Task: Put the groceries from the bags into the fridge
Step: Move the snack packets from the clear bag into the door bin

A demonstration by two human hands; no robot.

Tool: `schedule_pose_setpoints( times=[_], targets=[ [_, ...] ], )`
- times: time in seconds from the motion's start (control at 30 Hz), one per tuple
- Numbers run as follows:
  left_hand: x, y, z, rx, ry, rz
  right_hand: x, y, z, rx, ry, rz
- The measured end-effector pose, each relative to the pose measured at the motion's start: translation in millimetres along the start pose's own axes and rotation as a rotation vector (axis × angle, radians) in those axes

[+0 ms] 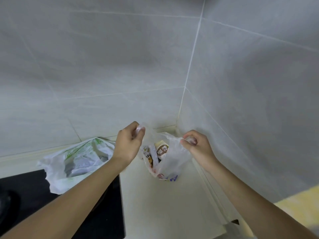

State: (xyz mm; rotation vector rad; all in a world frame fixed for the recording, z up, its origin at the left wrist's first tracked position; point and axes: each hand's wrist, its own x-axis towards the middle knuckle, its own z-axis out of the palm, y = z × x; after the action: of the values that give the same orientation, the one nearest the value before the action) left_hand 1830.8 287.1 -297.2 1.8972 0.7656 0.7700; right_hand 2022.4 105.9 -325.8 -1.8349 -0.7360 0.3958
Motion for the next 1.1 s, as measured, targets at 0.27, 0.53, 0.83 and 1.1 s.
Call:
schedule_pose_setpoints(
  times=[0.27, 0.53, 0.83, 1.1],
  targets=[
    [-68.7, 0.6, -39.3, 0.088, 0.096, -0.017, -41.1, 2.4, -33.2, -0.08, -0.04, -0.002],
    [-94.0, -8.3, -41.2, 0.266, 0.048, -0.099, -59.6, 0.7, -31.4, -0.269, -0.162, -0.019],
    [-77.2, 8.7, -29.9, 0.83, -0.24, 0.788, -68.3, -41.3, 16.3, -0.677, -0.282, -0.647],
    [-62.2, -35.0, -4.7, 1.247, -0.818, 0.708, -89.3, 4.4, 48.7, -1.005, -0.569, -0.6]
  ],
)
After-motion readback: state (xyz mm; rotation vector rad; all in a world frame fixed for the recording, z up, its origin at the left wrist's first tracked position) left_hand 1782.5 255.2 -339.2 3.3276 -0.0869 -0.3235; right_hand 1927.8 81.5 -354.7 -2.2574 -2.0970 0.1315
